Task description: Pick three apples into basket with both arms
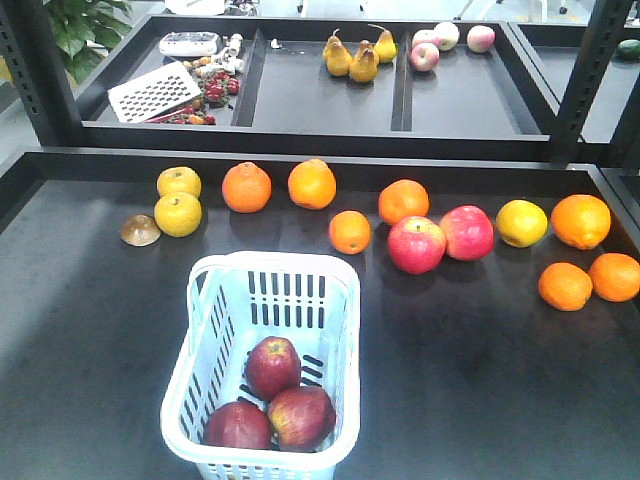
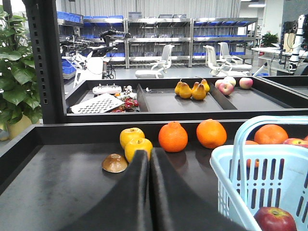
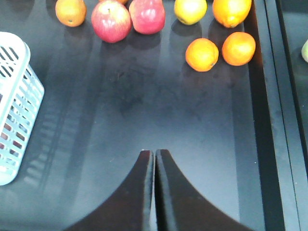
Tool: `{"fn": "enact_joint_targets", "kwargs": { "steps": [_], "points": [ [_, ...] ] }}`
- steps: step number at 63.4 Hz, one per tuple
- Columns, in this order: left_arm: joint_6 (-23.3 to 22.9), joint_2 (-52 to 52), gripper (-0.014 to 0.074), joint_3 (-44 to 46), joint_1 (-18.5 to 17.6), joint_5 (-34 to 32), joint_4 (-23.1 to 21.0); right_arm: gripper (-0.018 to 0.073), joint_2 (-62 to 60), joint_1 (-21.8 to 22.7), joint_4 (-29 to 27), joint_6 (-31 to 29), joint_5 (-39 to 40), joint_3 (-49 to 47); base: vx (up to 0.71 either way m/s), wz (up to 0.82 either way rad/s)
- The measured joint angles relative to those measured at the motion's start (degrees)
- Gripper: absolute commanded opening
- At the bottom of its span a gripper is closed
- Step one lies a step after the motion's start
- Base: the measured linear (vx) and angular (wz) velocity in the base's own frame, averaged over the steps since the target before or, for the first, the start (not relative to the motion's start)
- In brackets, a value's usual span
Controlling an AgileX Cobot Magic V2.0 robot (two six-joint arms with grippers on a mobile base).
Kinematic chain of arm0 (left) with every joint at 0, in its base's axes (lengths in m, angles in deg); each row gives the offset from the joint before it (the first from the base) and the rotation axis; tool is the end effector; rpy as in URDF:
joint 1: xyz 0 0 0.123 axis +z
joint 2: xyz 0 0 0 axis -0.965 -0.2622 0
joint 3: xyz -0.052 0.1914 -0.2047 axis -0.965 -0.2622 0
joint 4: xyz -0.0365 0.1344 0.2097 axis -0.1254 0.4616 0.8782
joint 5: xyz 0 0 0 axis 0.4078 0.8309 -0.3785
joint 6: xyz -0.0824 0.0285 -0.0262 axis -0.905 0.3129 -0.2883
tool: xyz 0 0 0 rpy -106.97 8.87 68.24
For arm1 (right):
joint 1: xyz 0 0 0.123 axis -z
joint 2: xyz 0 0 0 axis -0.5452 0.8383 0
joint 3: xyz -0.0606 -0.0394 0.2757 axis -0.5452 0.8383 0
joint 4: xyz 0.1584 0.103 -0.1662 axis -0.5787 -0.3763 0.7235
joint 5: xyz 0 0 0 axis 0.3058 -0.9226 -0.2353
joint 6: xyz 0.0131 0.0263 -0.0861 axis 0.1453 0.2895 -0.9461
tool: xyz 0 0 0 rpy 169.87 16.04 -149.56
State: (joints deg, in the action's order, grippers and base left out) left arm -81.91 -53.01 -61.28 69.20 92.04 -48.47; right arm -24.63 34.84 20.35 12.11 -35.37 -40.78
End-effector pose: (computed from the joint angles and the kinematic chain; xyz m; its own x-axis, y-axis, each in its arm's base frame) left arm 0.0563 -0.0053 0.2020 0.0310 -0.0397 -0.9987 0.0959 0.9947 -0.0366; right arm 0.1134 -0.0042 0.3818 -0.7071 -0.0335 -0.7063 -0.0033 0.9990 -0.0441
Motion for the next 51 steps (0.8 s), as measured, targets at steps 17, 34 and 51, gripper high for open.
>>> {"fn": "enact_joint_targets", "kwargs": {
  "steps": [17,34,51],
  "points": [
    [0.0,0.0,-0.0006,0.0,0.0,0.0,0.0,-0.0009,-14.2,0.0,0.8,0.0,23.1,18.2,0.00,0.00],
    [0.0,0.0,-0.0006,0.0,0.0,0.0,0.0,-0.0009,-32.3,0.0,0.9,0.0,44.3,40.9,0.00,0.00],
    [0.0,0.0,-0.0006,0.0,0.0,0.0,0.0,-0.0009,-43.4,0.0,0.9,0.2,55.8,57.6,0.00,0.00]
  ]
}}
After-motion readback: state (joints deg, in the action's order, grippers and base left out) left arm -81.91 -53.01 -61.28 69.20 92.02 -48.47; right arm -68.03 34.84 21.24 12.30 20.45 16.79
